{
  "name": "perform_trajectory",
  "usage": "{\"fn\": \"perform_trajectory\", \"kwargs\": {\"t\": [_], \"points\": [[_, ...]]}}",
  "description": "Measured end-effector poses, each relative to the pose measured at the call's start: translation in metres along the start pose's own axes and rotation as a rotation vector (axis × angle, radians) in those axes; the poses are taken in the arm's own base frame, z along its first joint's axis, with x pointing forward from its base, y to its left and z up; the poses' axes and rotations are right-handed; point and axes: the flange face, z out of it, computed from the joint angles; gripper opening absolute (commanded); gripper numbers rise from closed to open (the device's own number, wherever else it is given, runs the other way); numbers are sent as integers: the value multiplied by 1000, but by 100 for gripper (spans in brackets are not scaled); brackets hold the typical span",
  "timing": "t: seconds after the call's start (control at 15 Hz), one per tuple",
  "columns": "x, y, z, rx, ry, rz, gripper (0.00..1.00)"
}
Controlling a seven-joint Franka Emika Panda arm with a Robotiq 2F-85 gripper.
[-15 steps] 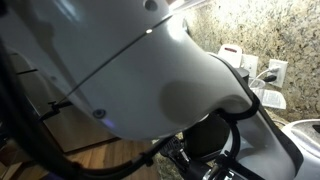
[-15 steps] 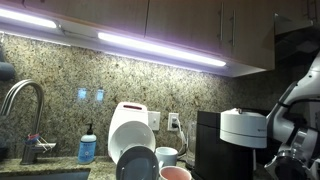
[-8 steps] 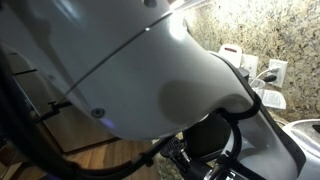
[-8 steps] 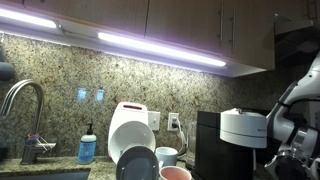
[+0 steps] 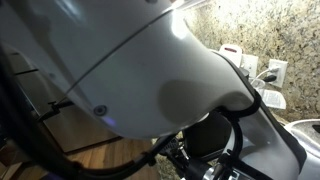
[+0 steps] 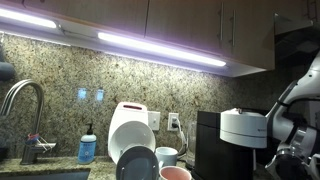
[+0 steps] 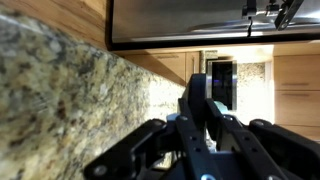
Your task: Place the cup holder on the coffee machine
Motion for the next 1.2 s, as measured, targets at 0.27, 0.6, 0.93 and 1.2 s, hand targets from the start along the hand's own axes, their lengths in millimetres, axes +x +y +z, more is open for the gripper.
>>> {"fn": "perform_trajectory", "kwargs": {"t": [0.27,0.6,0.93,1.2], "points": [[1,-3,1,18,-20,49,5],[3,-3,0,30,-29,78,5],[6,-3,-1,25,-39,69,5],[8,-3,-1,21,-37,61,5]]}}
